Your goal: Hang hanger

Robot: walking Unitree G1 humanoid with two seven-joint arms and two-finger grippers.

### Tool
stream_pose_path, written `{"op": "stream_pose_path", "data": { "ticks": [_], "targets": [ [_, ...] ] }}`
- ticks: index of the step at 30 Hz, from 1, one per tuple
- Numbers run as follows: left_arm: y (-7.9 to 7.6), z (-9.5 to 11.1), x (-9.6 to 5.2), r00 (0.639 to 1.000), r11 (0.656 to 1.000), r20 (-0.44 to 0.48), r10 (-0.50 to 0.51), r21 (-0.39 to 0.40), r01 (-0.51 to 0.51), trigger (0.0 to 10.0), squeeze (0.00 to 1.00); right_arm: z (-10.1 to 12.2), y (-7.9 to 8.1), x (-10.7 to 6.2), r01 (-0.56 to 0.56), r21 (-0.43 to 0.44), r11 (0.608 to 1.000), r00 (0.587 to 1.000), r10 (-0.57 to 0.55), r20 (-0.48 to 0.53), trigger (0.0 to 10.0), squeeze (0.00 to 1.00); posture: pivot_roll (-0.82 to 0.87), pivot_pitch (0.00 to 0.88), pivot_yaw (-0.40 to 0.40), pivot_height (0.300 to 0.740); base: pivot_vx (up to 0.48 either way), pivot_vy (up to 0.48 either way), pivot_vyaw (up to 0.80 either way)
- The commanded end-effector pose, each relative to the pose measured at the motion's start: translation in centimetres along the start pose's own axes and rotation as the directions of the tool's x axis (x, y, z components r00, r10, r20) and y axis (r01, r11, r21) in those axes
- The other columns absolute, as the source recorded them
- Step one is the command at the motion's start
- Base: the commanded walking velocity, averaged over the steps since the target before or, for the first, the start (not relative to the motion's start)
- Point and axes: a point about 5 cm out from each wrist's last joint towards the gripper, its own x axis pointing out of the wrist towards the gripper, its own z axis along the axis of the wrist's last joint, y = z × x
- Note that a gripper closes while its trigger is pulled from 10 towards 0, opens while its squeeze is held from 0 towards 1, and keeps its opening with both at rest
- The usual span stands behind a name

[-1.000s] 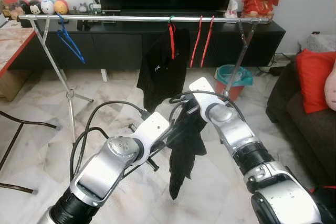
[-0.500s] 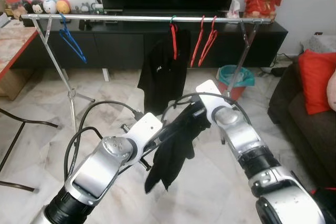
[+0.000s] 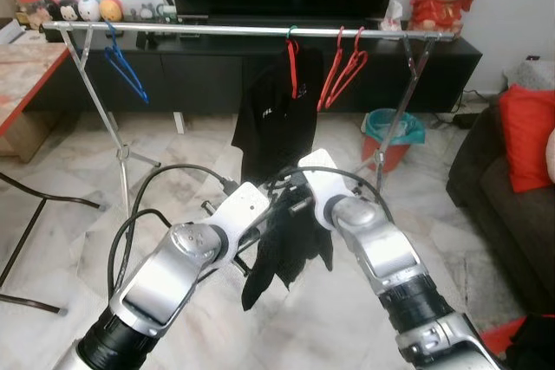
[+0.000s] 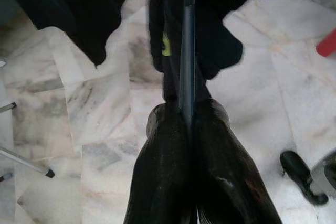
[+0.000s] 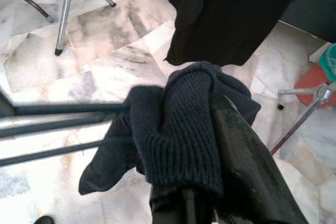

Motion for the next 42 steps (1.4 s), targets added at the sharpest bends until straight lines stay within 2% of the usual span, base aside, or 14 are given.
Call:
{"op": "stream_pose_path", "data": {
  "ticks": [1, 9, 13, 18, 20, 23, 26, 29, 34, 35, 36, 38, 41, 42],
  "targets": [
    [1.5, 1.2, -0.4, 0.995, 0.996, 0.056, 0.087, 0.001, -0.087, 10.0, 0.0, 0.6, 0.2, -0.5, 0.002, 0.026, 1.0, 1.0, -0.003, 0.024, 10.0, 0.0, 0.13, 0.0, -0.057, 0.74, 0.0, 0.0, 0.0],
    [3.4, -0.2, -0.2, 0.968, 0.969, -0.032, 0.248, -0.004, -0.248, 10.0, 0.0, 1.8, -1.6, -0.6, 0.161, 0.13, 0.978, 0.984, -0.17, 0.06, 10.0, 0.0, 0.14, 0.0, -0.057, 0.74, 0.0, 0.0, 0.0],
    [3.2, 0.2, -0.1, 0.972, 0.972, -0.001, 0.234, -0.023, -0.234, 10.0, 0.0, 1.6, -0.7, -0.7, 0.09, 0.135, 0.987, 0.994, -0.097, 0.049, 10.0, 0.0, 0.14, 0.0, -0.058, 0.74, 0.0, 0.0, 0.0],
    [2.2, 1.1, 0.0, 0.988, 0.989, 0.057, 0.147, -0.045, -0.144, 10.0, 0.0, 1.0, 0.8, -0.7, 0.01, 0.084, 0.996, 1.0, -0.012, 0.024, 10.0, 0.0, 0.14, 0.0, -0.059, 0.74, 0.0, 0.0, 0.0],
    [1.0, 1.2, -0.1, 0.997, 0.999, 0.063, 0.042, -0.006, -0.042, 10.0, 0.0, 0.6, 1.2, -0.6, -0.007, 0.053, 0.999, 1.0, 0.006, 0.014, 10.0, 0.0, 0.14, 0.0, -0.059, 0.74, 0.0, 0.0, 0.0],
    [0.6, 1.1, -0.2, 0.998, 1.0, 0.06, 0.014, 0.002, -0.014, 10.0, 0.0, 0.4, 1.7, -0.6, -0.05, -0.001, 0.999, 0.999, 0.05, 0.003, 10.0, 0.0, 0.14, 0.0, -0.057, 0.74, 0.0, 0.0, 0.0],
    [-0.1, 1.3, -0.7, 0.992, 0.997, 0.099, -0.081, -0.006, 0.082, 10.0, 0.0, 0.1, 3.9, -1.1, -0.225, -0.068, 0.972, 0.974, 0.224, -0.025, 10.0, 0.0, 0.14, 0.0, -0.058, 0.74, 0.0, 0.0, 0.0],
    [-0.5, 1.5, -1.1, 0.982, 0.989, 0.125, -0.143, -0.007, 0.145, 10.0, 0.0, 0.0, 4.4, -1.3, -0.245, -0.069, 0.967, 0.97, 0.243, -0.026, 10.0, 0.0, 0.15, 0.0, -0.059, 0.74, 0.0, 0.0, 0.0],
    [0.5, 0.4, -1.4, 0.993, 0.994, 0.048, -0.109, 0.016, 0.108, 10.0, 0.0, 1.0, 1.6, -0.6, -0.048, 0.047, 0.998, 0.999, 0.046, 0.026, 10.0, 0.0, 0.15, 0.0, -0.057, 0.74, 0.0, 0.0, 0.0],
    [0.5, 0.4, -1.4, 0.993, 0.994, 0.048, -0.109, 0.016, 0.108, 10.0, 0.0, 1.0, 1.6, -0.6, -0.048, 0.047, 0.998, 0.999, 0.046, 0.026, 10.0, 0.0, 0.15, 0.0, -0.057, 0.74, 0.0, 0.0, 0.0],
    [1.2, -0.5, -1.6, 0.998, 0.997, -0.012, -0.065, 0.031, 0.065, 10.0, 0.0, 1.1, -0.5, -0.4, 0.069, 0.089, 0.994, 0.997, -0.072, 0.029, 10.0, 0.0, 0.15, 0.0, -0.057, 0.74, 0.0, 0.0, 0.0],
    [1.6, -0.9, -1.9, 0.998, 0.998, -0.027, -0.054, 0.021, 0.055, 10.0, 0.0, 1.0, -1.9, -0.4, 0.135, 0.112, 0.985, 0.99, -0.139, 0.029, 10.0, 0.0, 0.15, 0.0, -0.058, 0.74, 0.0, 0.0, 0.0],
    [1.7, -0.9, -2.0, 0.998, 0.998, -0.027, -0.058, 0.013, 0.059, 10.0, 0.0, 1.0, -2.3, -0.5, 0.153, 0.12, 0.981, 0.987, -0.157, 0.029, 10.0, 0.0, 0.15, 0.0, -0.058, 0.74, 0.0, 0.0, 0.0],
    [1.7, -1.2, -2.4, 0.996, 0.997, -0.042, -0.075, 0.031, 0.076, 10.0, 0.0, 0.8, -3.5, -0.5, 0.208, 0.137, 0.968, 0.977, -0.213, 0.023, 10.0, 0.0, 0.15, 0.0, -0.059, 0.74, 0.0, 0.0, 0.0]
  ]
}}
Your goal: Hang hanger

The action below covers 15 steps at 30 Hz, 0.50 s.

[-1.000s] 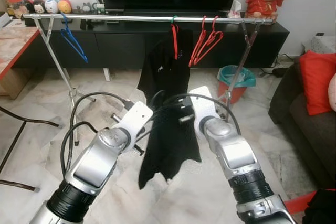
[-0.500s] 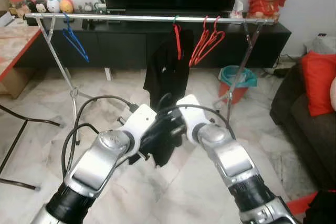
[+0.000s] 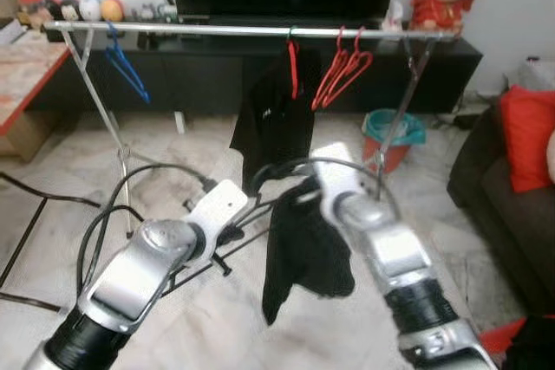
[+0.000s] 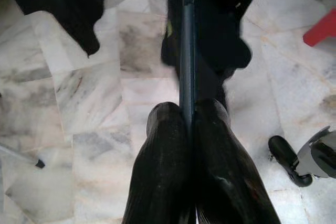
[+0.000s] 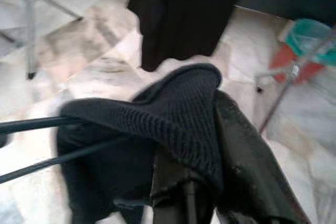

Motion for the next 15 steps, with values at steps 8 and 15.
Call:
{"op": "stream_pose_path", "data": {
  "ticks": [8, 15],
  "targets": [
    [0.1, 0.1, -0.8, 1.0, 0.999, 0.002, 0.003, 0.045, -0.003, 10.0, 0.0, 0.7, -0.7, 0.4, 0.033, 0.011, 0.999, 0.999, -0.033, 0.024, 10.0, 0.0, 0.15, 0.0, -0.059, 0.74, 0.0, 0.0, 0.0],
    [-0.1, 1.3, -0.3, 0.998, 0.999, 0.056, 0.023, 0.04, -0.025, 10.0, 0.0, 0.3, 3.7, -0.4, -0.201, 0.001, 0.98, 0.98, 0.201, -0.013, 10.0, 0.0, 0.15, 0.0, -0.058, 0.74, 0.0, 0.0, 0.0]
  ]
}}
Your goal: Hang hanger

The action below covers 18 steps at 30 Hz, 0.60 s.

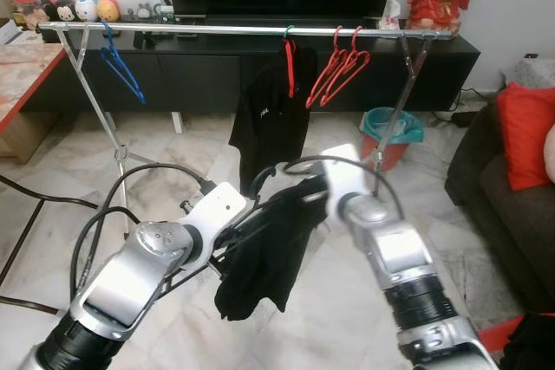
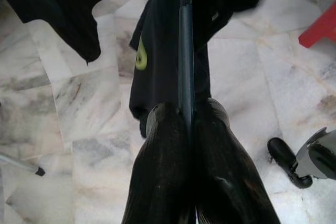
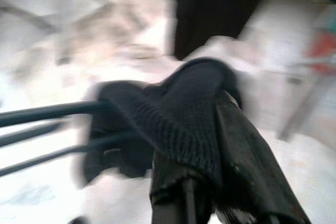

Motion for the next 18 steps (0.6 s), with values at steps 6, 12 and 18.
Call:
{"op": "stream_pose_path", "data": {
  "ticks": [6, 12, 18],
  "targets": [
    [-0.9, 0.9, -0.3, 0.996, 0.996, 0.045, -0.075, 0.052, 0.073, 10.0, 0.0, 0.8, 1.9, -0.4, -0.063, 0.03, 0.998, 0.997, 0.062, 0.05, 10.0, 0.0, 0.15, 0.0, -0.056, 0.74, 0.0, 0.0, 0.0],
    [-1.1, 1.2, -0.2, 0.991, 0.996, 0.098, -0.09, 0.033, 0.087, 10.0, 0.0, 1.5, 2.8, -0.6, -0.114, 0.085, 0.99, 0.992, 0.108, 0.07, 10.0, 0.0, 0.15, 0.0, -0.057, 0.74, 0.0, 0.0, 0.0],
    [-1.3, 2.2, -0.1, 0.974, 0.992, 0.194, -0.116, -0.029, 0.124, 10.0, 0.0, 2.1, 2.9, -0.8, -0.155, 0.165, 0.974, 0.986, 0.141, 0.094, 10.0, 0.0, 0.15, 0.0, -0.056, 0.74, 0.0, 0.0, 0.0]
  ]
}}
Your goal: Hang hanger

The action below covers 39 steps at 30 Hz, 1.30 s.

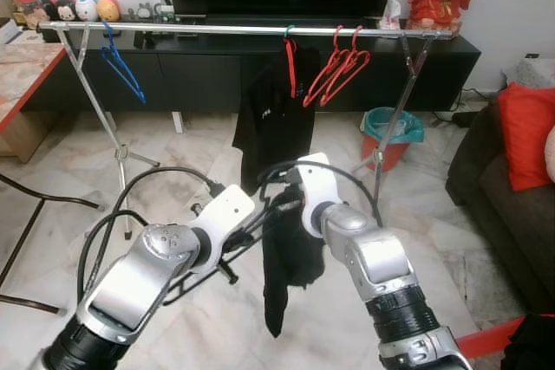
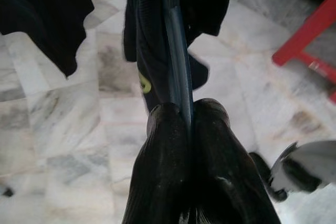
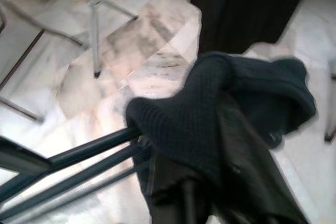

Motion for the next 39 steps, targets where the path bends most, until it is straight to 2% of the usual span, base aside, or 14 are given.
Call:
{"op": "stream_pose_path", "data": {
  "ticks": [1, 2, 3, 7, 9, 12, 16, 19, 21, 27, 28, 32, 34, 39],
  "targets": [
    [-0.8, 1.5, 0.0, 0.993, 0.998, 0.098, -0.063, 0.028, 0.061, 10.0, 0.0, 1.7, 1.7, -0.4, -0.103, 0.06, 0.993, 0.993, 0.099, 0.062, 10.0, 0.0, 0.15, 0.0, -0.056, 0.74, 0.0, 0.0, 0.0],
    [-0.8, 1.0, 0.1, 0.996, 0.997, 0.064, -0.06, 0.048, 0.057, 10.0, 0.0, 2.6, 1.3, -0.5, -0.103, 0.09, 0.991, 0.991, 0.094, 0.095, 10.0, 0.0, 0.14, 0.0, -0.055, 0.74, 0.0, 0.0, 0.0],
    [-0.2, 0.4, 0.4, 1.0, 0.999, 0.022, 0.004, 0.048, -0.005, 10.0, 0.0, 3.7, 0.6, -0.7, -0.092, 0.115, 0.989, 0.988, 0.077, 0.132, 10.0, 0.0, 0.14, 0.0, -0.055, 0.74, 0.0, 0.0, 0.0],
    [0.3, 0.5, 0.7, 0.999, 0.999, 0.023, 0.04, 0.026, -0.04, 10.0, 0.0, 4.0, 0.5, -0.7, -0.085, 0.117, 0.989, 0.988, 0.068, 0.137, 10.0, 0.0, 0.14, 0.0, -0.056, 0.74, 0.0, 0.0, 0.0],
    [-0.6, 0.5, 0.6, 0.999, 0.999, 0.028, -0.035, 0.03, 0.034, 10.0, 0.0, 3.9, 0.8, -0.9, -0.108, 0.1, 0.989, 0.988, 0.096, 0.124, 10.0, 0.0, 0.14, 0.0, -0.055, 0.74, 0.0, 0.0, 0.0],
    [-1.2, 0.1, 0.6, 0.997, 0.996, -0.003, -0.072, 0.043, 0.072, 10.0, 0.0, 3.7, 1.5, -1.0, -0.133, 0.092, 0.987, 0.987, 0.123, 0.104, 10.0, 0.0, 0.14, 0.0, -0.053, 0.74, 0.0, 0.0, 0.0],
    [-0.9, 0.5, 1.0, 0.999, 0.999, 0.037, -0.031, 0.029, 0.03, 10.0, 0.0, 3.4, 2.8, -1.2, -0.195, 0.113, 0.974, 0.979, 0.187, 0.081, 10.0, 0.0, 0.14, 0.0, -0.054, 0.74, 0.0, 0.0, 0.0],
    [-0.6, 1.3, 1.2, 0.996, 1.0, 0.094, -0.007, -0.018, 0.009, 10.0, 0.0, 2.7, 3.6, -1.3, -0.221, 0.102, 0.97, 0.975, 0.216, 0.058, 10.0, 0.0, 0.14, 0.0, -0.054, 0.74, 0.0, 0.0, 0.0],
    [-1.0, 2.2, 1.1, 0.985, 0.996, 0.164, -0.059, -0.06, 0.07, 10.0, 0.0, 1.9, 5.0, -1.9, -0.327, 0.034, 0.945, 0.945, 0.326, 0.026, 10.0, 0.0, 0.14, 0.0, -0.054, 0.74, 0.0, 0.0, 0.0],
    [-1.2, 2.4, 1.2, 0.979, 0.994, 0.192, -0.067, -0.072, 0.082, 10.0, 0.0, 1.3, 5.7, -2.8, -0.387, -0.04, 0.921, 0.922, 0.387, -0.007, 10.0, 0.0, 0.13, 0.0, -0.054, 0.74, 0.0, 0.0, 0.0],
    [-1.2, 2.4, 1.2, 0.979, 0.994, 0.192, -0.067, -0.072, 0.082, 10.0, 0.0, 1.3, 5.7, -2.8, -0.387, -0.04, 0.921, 0.922, 0.387, -0.007, 10.0, 0.0, 0.13, 0.0, -0.054, 0.74, 0.0, 0.0, 0.0],
    [-0.9, 2.8, 1.4, 0.974, 0.995, 0.223, -0.031, -0.091, 0.052, 10.0, 0.0, 0.9, 5.2, -3.8, -0.41, -0.164, 0.897, 0.911, 0.409, -0.042, 10.0, 0.0, 0.13, 0.0, -0.053, 0.74, 0.0, 0.0, 0.0],
    [-0.4, 3.2, 1.4, 0.969, 0.995, 0.249, 0.003, -0.101, 0.023, 10.0, 0.0, 0.6, 5.0, -4.5, -0.436, -0.242, 0.867, 0.899, 0.432, -0.072, 10.0, 0.0, 0.12, 0.0, -0.053, 0.74, 0.0, 0.0, 0.0],
    [-0.2, 3.7, 1.4, 0.957, 0.994, 0.289, 0.015, -0.11, 0.017, 10.0, 0.0, -0.3, 3.9, -5.6, -0.465, -0.338, 0.819, 0.883, 0.454, -0.115, 10.0, 0.0, 0.12, 0.0, -0.05, 0.74, 0.0, 0.0, 0.0]
  ]
}}
